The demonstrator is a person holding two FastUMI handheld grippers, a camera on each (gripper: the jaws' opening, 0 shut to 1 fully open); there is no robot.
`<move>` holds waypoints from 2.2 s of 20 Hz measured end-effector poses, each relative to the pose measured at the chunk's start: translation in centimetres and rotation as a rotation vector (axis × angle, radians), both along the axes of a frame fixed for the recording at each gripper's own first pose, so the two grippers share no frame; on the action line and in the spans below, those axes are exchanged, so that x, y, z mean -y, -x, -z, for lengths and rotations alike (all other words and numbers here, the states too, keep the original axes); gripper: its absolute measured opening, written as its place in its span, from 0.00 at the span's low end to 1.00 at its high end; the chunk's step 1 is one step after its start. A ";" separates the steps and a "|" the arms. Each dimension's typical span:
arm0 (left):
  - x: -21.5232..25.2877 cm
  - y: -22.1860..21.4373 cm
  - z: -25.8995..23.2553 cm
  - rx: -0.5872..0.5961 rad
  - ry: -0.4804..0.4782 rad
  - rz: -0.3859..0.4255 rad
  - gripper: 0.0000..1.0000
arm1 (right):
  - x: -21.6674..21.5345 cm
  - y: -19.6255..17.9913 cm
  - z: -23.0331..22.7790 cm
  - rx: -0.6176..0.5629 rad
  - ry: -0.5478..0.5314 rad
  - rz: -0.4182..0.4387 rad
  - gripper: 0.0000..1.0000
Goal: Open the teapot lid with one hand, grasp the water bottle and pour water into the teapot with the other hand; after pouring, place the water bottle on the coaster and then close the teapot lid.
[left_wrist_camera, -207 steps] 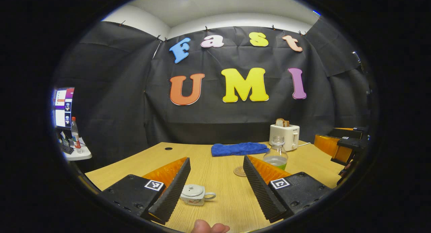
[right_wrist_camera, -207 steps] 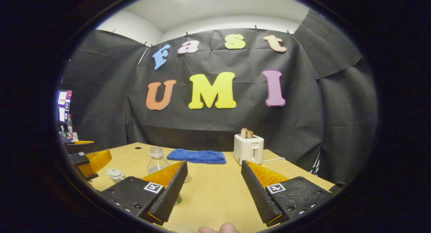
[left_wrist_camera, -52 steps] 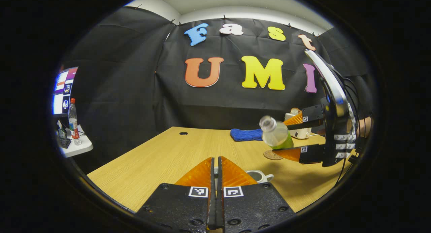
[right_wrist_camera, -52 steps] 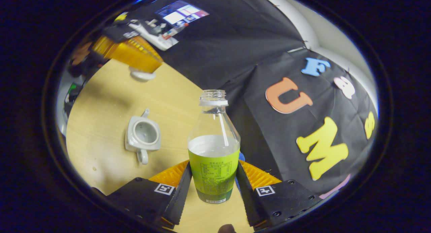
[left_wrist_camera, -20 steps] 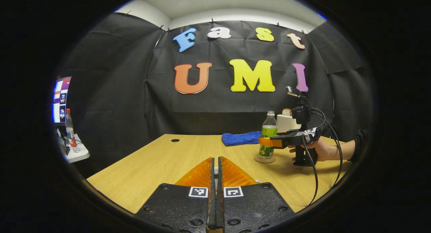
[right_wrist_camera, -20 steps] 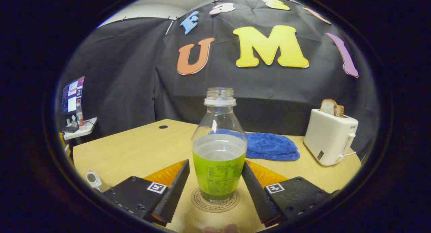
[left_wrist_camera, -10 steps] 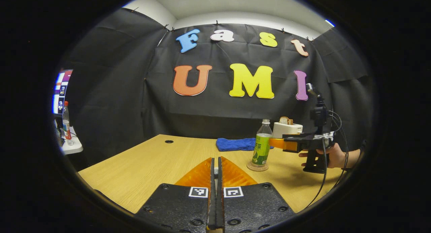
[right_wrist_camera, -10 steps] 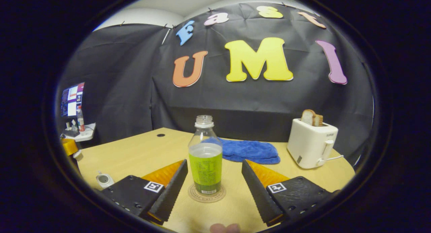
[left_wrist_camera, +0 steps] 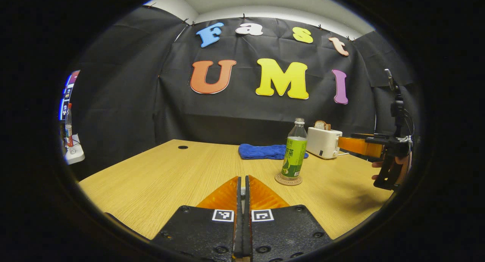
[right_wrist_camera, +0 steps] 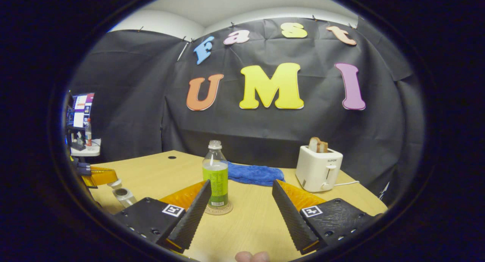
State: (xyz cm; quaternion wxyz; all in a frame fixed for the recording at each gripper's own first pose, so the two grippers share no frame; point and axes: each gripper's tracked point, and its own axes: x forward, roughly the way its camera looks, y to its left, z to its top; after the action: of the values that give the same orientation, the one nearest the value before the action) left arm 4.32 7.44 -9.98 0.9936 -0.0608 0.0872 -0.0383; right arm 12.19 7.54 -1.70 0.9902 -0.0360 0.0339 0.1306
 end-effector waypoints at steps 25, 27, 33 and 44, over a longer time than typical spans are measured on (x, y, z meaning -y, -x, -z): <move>0.3 -0.2 2.5 -0.065 -0.031 -0.038 0.05 | 1.4 2.6 2.5 -0.035 -0.030 0.019 0.95; 0.3 -0.1 2.2 -0.058 -0.037 -0.051 0.08 | 2.1 3.0 2.6 -0.040 -0.055 0.034 0.95; -0.3 0.3 -2.4 0.003 -0.087 -0.132 0.99 | 4.9 4.3 1.5 -0.011 -0.073 0.135 0.96; 5.6 2.3 -12.5 0.152 -0.063 -0.104 1.00 | 7.3 9.7 -4.3 0.138 -0.071 0.240 0.96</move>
State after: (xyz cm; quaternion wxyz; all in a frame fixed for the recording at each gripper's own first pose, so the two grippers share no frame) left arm 2.05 1.81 2.49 0.9994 -0.0308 0.0094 0.0117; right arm 2.50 0.26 2.64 0.9993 -0.0058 -0.0350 0.0094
